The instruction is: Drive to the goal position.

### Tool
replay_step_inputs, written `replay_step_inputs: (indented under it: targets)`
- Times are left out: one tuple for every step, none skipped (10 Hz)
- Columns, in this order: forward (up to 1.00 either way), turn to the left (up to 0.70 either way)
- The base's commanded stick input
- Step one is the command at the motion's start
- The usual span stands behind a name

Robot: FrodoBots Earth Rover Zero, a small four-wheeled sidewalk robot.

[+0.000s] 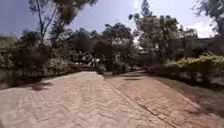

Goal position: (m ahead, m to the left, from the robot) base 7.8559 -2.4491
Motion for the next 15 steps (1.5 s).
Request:
replay_step_inputs:
  targets:
    - [0.5,-0.01]
    - [0.5,-0.03]
    - [0.5,-0.5]
    - [0.5,-0.5]
    - [0.5,-0.5]
    - [0.5,-0.5]
    - [0.5,-0.5]
    - [0.5,-0.5]
    - [0.5,-0.5]
    - [0.5,0.0]
    - [0.5,0.0]
    - [0.5,0.0]
    - [0.5,0.0]
    - [0.5,0.0]
    - [0.5,0.0]
